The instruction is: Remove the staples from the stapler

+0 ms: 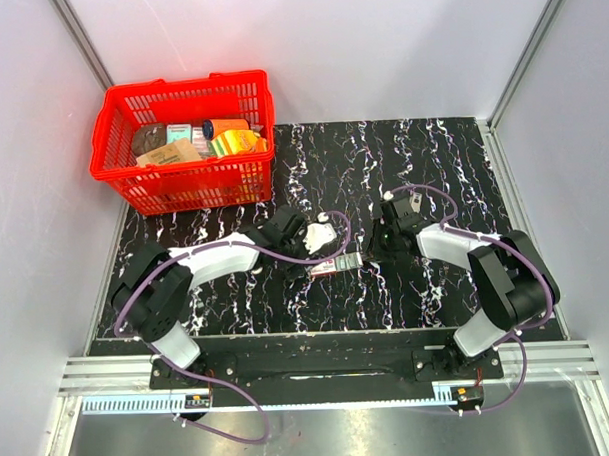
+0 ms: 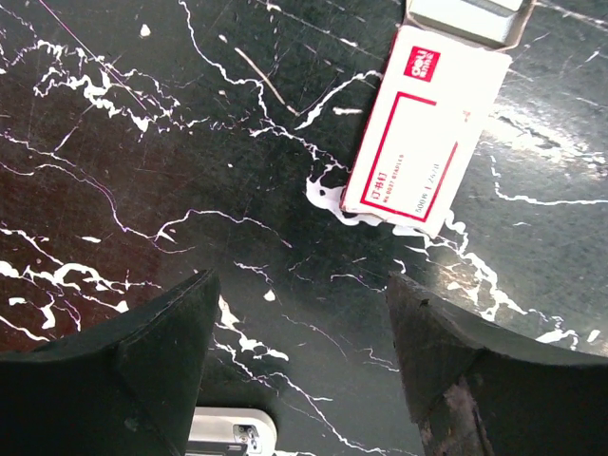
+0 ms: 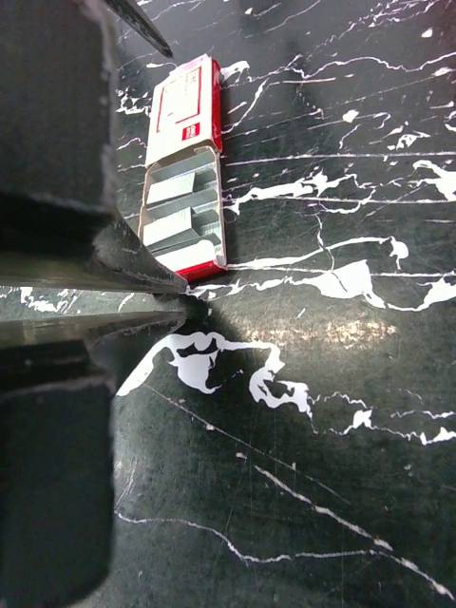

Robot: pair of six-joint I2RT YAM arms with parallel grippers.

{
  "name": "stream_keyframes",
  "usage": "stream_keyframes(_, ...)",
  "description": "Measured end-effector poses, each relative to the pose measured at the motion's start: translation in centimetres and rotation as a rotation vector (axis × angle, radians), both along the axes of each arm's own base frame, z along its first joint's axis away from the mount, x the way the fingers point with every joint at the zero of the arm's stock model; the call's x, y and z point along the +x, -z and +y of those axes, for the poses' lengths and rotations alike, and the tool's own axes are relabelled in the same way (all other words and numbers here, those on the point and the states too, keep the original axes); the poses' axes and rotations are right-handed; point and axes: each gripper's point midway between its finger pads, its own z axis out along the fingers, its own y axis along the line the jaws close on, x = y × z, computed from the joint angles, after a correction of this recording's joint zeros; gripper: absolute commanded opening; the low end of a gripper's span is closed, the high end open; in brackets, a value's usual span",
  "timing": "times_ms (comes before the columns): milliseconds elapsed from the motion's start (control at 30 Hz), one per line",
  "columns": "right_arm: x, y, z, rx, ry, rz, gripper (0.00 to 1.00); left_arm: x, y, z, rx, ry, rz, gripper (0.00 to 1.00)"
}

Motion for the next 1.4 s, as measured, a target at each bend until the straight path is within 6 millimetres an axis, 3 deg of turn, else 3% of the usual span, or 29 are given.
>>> stream_keyframes(167,0.0,0.0,0.4,0.031,-0.002,-0.004,0.17,0.1,1.0,0.2,0.035,-0.003,0.001,0.75)
stream_keyframes(633,-0.1,0.0,-0.3,0.045,0.025,0.002,0.19,0.4,1.0,0.2,0.055,-0.001,-0.027,0.74)
stream_keyframes(800,-0.1,-0.1,-0.9,0.058,0.047,0.001,0.26,0.3,1.0,0.0,0.065,0.006,-0.04,0.74)
stream_keyframes(1400,-0.9,-0.3,0.8,0.207,0.04,0.006,0.24,0.0,1.0,-0.5,0.088,0.019,-0.067,0.74)
